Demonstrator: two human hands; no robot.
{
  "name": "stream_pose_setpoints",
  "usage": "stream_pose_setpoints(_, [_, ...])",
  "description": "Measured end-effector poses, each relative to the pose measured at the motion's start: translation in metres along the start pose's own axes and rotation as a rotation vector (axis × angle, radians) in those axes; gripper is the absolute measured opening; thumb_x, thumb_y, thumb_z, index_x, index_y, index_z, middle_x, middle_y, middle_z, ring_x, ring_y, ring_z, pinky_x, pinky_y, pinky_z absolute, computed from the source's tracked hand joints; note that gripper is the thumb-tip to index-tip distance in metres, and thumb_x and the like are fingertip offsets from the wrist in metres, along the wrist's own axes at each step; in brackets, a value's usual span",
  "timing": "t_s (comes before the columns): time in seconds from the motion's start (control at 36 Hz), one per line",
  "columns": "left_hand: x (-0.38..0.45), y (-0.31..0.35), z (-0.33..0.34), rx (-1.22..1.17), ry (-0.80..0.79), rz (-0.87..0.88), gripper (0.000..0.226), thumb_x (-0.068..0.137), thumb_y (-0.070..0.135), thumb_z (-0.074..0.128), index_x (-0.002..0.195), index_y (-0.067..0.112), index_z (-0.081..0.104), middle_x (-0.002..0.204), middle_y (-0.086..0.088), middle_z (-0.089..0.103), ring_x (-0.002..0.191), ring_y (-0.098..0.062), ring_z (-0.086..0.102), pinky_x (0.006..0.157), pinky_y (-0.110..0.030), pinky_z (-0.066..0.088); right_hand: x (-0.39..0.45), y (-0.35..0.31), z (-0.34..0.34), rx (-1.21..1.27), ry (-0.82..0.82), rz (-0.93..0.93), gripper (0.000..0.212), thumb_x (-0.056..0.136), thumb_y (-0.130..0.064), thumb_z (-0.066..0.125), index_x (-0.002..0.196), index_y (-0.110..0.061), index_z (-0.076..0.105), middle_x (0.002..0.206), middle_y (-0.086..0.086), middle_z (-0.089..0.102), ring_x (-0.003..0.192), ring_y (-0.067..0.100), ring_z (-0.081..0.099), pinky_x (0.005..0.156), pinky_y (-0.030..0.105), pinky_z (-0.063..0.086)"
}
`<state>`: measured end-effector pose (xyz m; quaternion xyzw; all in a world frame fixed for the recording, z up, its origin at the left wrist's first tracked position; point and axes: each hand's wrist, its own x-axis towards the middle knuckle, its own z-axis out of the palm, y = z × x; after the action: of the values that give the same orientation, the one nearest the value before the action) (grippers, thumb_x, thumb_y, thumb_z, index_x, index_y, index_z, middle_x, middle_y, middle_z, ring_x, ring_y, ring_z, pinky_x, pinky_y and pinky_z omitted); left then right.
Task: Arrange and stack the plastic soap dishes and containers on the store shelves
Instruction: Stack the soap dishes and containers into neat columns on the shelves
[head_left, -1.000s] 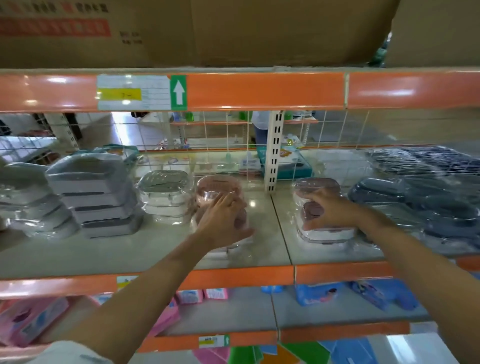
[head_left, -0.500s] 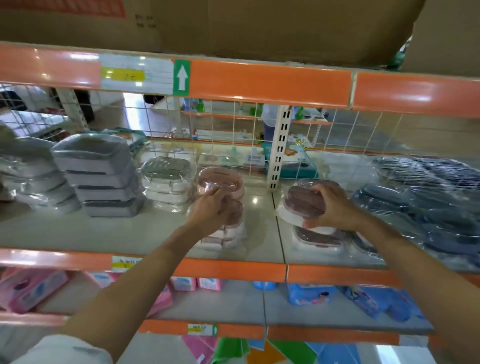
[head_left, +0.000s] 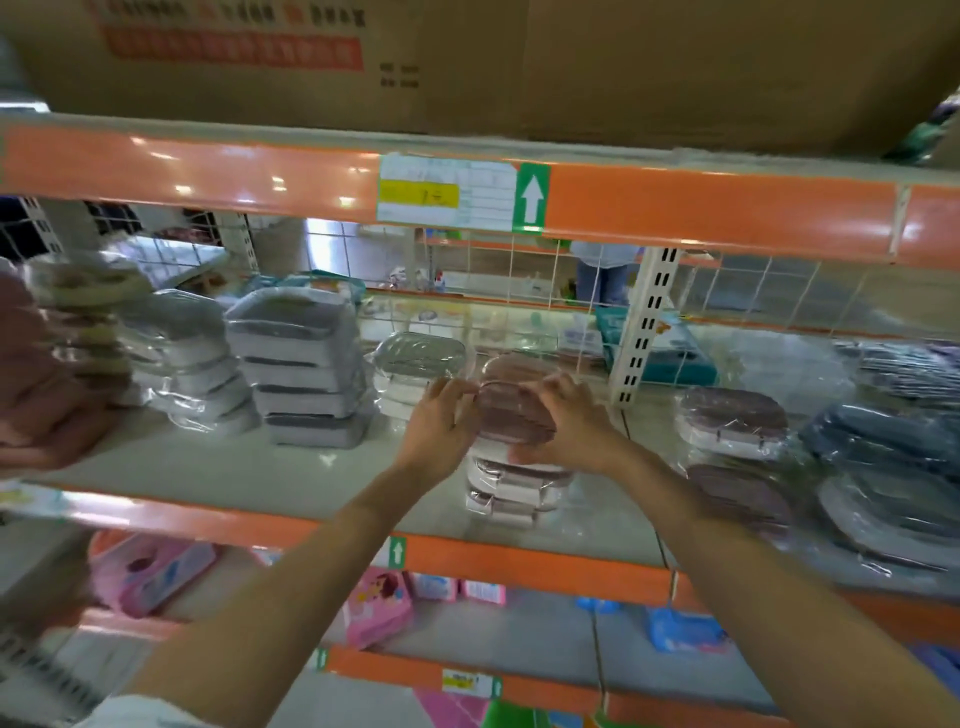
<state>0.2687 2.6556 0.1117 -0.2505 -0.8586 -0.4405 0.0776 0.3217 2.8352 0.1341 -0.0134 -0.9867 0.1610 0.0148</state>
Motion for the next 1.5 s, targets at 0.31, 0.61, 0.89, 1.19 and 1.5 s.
stream_pose_setpoints(0.31, [0.008,0.047,0.018,0.261,-0.053,0.343,0.04,0.082,0.009,0.057,0.122,0.011,0.061,0.127,-0.006,0.055,0.121,-0.027,0.047,0.101,-0.041,0.04,-0.01,0.001,0.0,0.127,0.089,0.013,0.103,0.067,-0.043,0.082,0.145,-0.015,0.021,0.146,0.005,0.028,0.133,0.026,0.03,0.108,0.044,0.032])
stream_pose_setpoints(0.61, [0.003,0.046,0.052,0.415,0.11,0.397,0.022,0.084,0.024,0.052,0.087,0.012,0.07,0.095,-0.004,0.07,0.084,-0.029,0.066,0.06,-0.03,0.048,-0.05,0.068,-0.027,0.3,0.006,0.02,0.092,0.078,-0.043,0.074,0.148,-0.021,0.02,0.154,-0.002,0.023,0.142,0.006,0.022,0.112,0.021,0.019])
stream_pose_setpoints(0.89, [-0.004,0.057,0.066,0.452,0.301,0.361,0.032,0.08,0.024,0.04,0.073,0.009,0.068,0.076,-0.007,0.069,0.07,-0.028,0.066,0.055,-0.028,0.048,-0.067,0.2,-0.049,-0.017,0.05,0.277,0.085,0.083,-0.044,0.068,0.148,-0.012,0.024,0.155,0.01,0.019,0.141,0.029,0.019,0.115,0.042,0.024])
stream_pose_setpoints(1.19, [0.0,0.067,0.076,0.472,0.338,0.135,0.025,0.076,0.01,0.045,0.076,0.007,0.07,0.084,-0.008,0.071,0.06,-0.031,0.063,0.05,-0.024,0.035,-0.06,0.24,-0.057,-0.245,-0.015,0.278,0.083,0.083,-0.056,0.06,0.149,-0.024,0.022,0.151,0.014,0.015,0.137,0.036,0.017,0.111,0.048,0.024])
stream_pose_setpoints(1.5, [-0.016,0.06,0.086,0.455,0.452,0.119,0.04,0.078,0.02,0.036,0.087,0.012,0.075,0.096,-0.003,0.073,0.099,-0.017,0.055,0.087,-0.03,0.029,-0.062,0.248,-0.07,-0.098,-0.078,0.167,0.07,0.078,-0.041,0.068,0.134,-0.017,0.036,0.138,0.013,0.031,0.13,0.033,0.029,0.105,0.037,0.033])
